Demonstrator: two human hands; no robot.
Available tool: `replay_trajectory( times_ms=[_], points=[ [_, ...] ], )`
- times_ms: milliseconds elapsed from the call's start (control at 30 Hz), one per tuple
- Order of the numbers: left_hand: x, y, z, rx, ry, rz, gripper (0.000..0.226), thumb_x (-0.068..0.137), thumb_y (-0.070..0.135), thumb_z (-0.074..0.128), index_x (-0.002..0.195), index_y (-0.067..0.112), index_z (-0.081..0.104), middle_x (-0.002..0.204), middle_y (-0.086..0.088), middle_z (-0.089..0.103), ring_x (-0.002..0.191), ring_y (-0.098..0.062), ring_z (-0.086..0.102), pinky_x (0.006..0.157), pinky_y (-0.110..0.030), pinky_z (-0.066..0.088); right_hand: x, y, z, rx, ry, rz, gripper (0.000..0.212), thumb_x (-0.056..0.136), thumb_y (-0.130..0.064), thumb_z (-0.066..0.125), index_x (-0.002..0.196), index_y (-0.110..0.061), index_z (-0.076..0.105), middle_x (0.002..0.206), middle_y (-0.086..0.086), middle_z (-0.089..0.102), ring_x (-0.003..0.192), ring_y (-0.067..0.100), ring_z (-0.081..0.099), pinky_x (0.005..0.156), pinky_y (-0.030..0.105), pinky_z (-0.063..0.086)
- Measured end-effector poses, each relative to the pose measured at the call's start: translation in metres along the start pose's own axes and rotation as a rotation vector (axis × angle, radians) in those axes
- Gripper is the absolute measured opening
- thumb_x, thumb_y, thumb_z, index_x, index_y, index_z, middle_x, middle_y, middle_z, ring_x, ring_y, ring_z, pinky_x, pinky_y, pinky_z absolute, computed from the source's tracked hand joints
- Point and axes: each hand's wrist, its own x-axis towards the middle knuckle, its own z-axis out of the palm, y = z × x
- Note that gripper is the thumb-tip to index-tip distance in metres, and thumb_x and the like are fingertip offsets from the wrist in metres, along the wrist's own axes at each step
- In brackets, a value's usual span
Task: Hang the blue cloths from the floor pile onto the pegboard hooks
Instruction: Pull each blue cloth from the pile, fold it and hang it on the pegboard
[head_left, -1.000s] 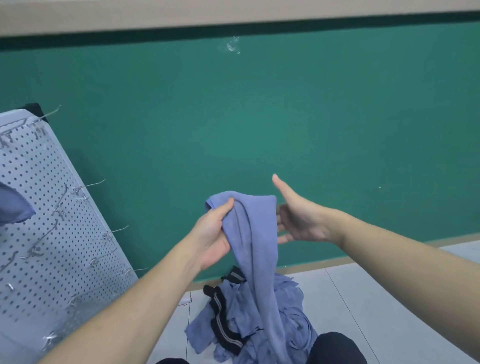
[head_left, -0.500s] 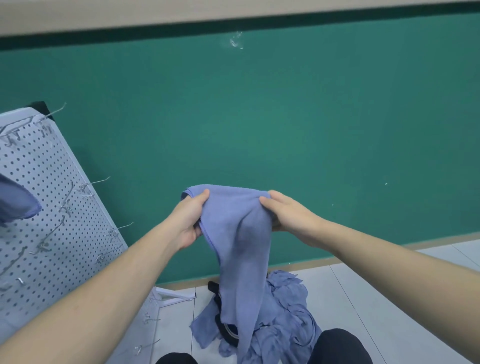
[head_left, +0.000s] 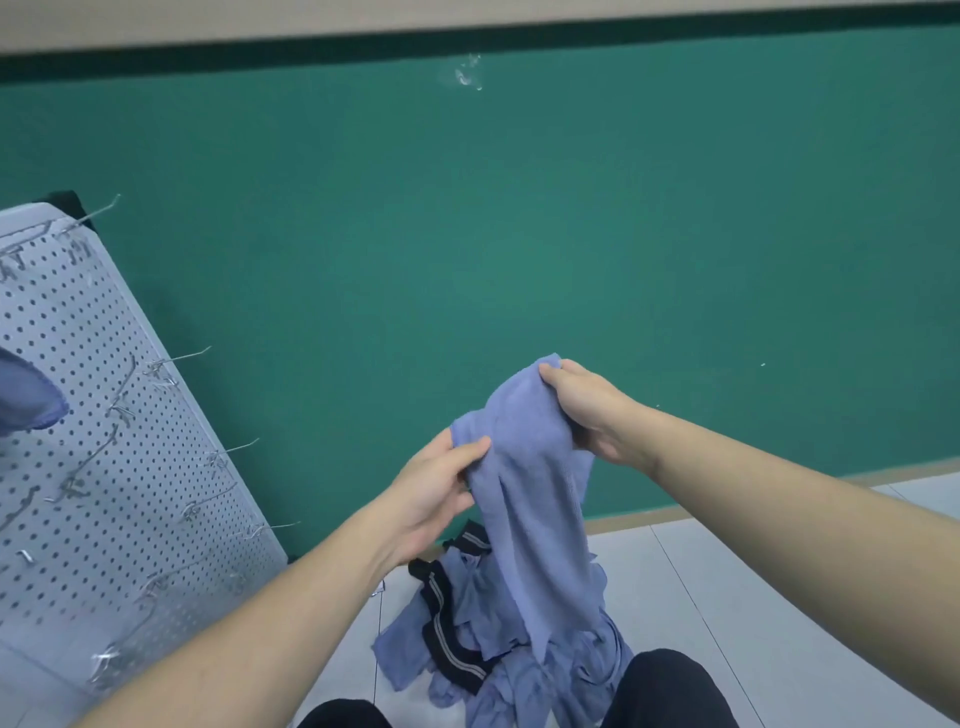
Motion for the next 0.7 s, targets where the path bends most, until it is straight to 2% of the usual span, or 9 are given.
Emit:
replay_trajectory(
  times_ms=[67, 100, 200, 267, 367, 433, 500, 533, 700],
  points=[
    [0.006, 0.004, 0.007, -0.065, 0.034, 0.052, 0.021, 0.102, 0.017, 0.055, 0.121, 0.015, 0.061, 0.119, -0.006, 0.073, 0.104, -0.015, 0.070, 0.086, -0.032, 0.053, -0.001, 0.004, -0.008, 0.054, -0.091, 0.096, 0.044, 0.100, -0.051, 0.050, 0.122, -0.015, 0.064, 0.117, 0.005, 0.073, 0.105, 0.020, 0.069, 0.095, 0.038, 0.054],
    [0.009, 0.007, 0.009, -0.097, 0.051, 0.071, 0.021, 0.103, 0.017, 0.054, 0.122, 0.012, 0.060, 0.119, -0.009, 0.072, 0.104, -0.016, 0.070, 0.086, -0.032, 0.053, -0.002, 0.006, -0.013, 0.049, -0.160, 0.131, 0.049, 0.097, -0.056, 0.052, 0.120, -0.015, 0.068, 0.113, 0.004, 0.074, 0.103, 0.020, 0.069, 0.096, 0.038, 0.052],
    [0.016, 0.010, 0.010, -0.161, 0.077, 0.061, 0.026, 0.105, 0.018, 0.051, 0.128, 0.009, 0.056, 0.117, -0.013, 0.073, 0.105, -0.021, 0.071, 0.089, -0.036, 0.054, -0.010, 0.015, -0.021, -0.086, -0.262, 0.142, 0.030, 0.095, -0.048, 0.057, 0.108, -0.024, 0.071, 0.101, -0.004, 0.073, 0.087, 0.014, 0.065, 0.082, 0.031, 0.049],
    [0.016, 0.010, 0.008, -0.150, 0.086, 0.041, 0.025, 0.106, 0.019, 0.049, 0.128, 0.010, 0.055, 0.118, -0.014, 0.072, 0.106, -0.023, 0.071, 0.088, -0.038, 0.055, -0.013, 0.021, -0.022, -0.136, -0.210, 0.079, 0.024, 0.094, -0.035, 0.062, 0.109, -0.021, 0.074, 0.108, -0.004, 0.074, 0.091, 0.013, 0.066, 0.087, 0.032, 0.051],
    [0.016, 0.013, -0.002, -0.065, 0.164, 0.064, 0.026, 0.105, 0.021, 0.051, 0.126, 0.010, 0.059, 0.116, -0.010, 0.074, 0.103, -0.021, 0.071, 0.085, -0.036, 0.054, -0.014, 0.023, -0.021, -0.183, -0.125, -0.061, 0.023, 0.094, -0.029, 0.064, 0.110, -0.016, 0.075, 0.109, -0.003, 0.076, 0.095, 0.012, 0.068, 0.092, 0.034, 0.054],
    [0.013, 0.020, -0.011, 0.010, 0.256, 0.074, 0.021, 0.104, 0.025, 0.053, 0.119, 0.015, 0.064, 0.112, -0.005, 0.075, 0.096, -0.019, 0.071, 0.082, -0.036, 0.055, -0.015, 0.020, -0.021, -0.175, -0.095, -0.125, 0.014, 0.093, -0.029, 0.069, 0.091, -0.016, 0.073, 0.092, -0.003, 0.076, 0.082, 0.013, 0.067, 0.084, 0.031, 0.055],
    [0.010, 0.026, -0.018, 0.143, 0.324, 0.069, 0.015, 0.103, 0.030, 0.054, 0.109, 0.023, 0.066, 0.107, 0.001, 0.076, 0.089, -0.017, 0.069, 0.078, -0.035, 0.054, -0.013, 0.017, -0.019, -0.145, -0.043, -0.168, 0.026, 0.087, -0.032, 0.076, 0.069, -0.022, 0.059, 0.073, -0.004, 0.064, 0.071, 0.014, 0.057, 0.073, 0.029, 0.052],
    [0.008, 0.030, -0.021, 0.192, 0.349, 0.062, 0.014, 0.102, 0.031, 0.055, 0.107, 0.024, 0.066, 0.105, 0.003, 0.076, 0.086, -0.017, 0.068, 0.077, -0.035, 0.054, -0.011, 0.016, -0.018, -0.146, -0.019, -0.192, 0.032, 0.085, -0.034, 0.078, 0.067, -0.024, 0.054, 0.073, -0.003, 0.060, 0.070, 0.014, 0.053, 0.071, 0.029, 0.050],
    [0.010, 0.045, -0.019, 0.188, 0.328, -0.116, 0.004, 0.099, 0.023, 0.060, 0.101, 0.020, 0.061, 0.089, 0.001, 0.070, 0.078, -0.019, 0.062, 0.073, -0.033, 0.052, -0.010, 0.014, -0.006, -0.175, 0.064, -0.296, 0.031, 0.083, -0.037, 0.079, 0.075, -0.023, 0.053, 0.076, -0.003, 0.062, 0.073, 0.017, 0.054, 0.073, 0.034, 0.049]
  ],
)
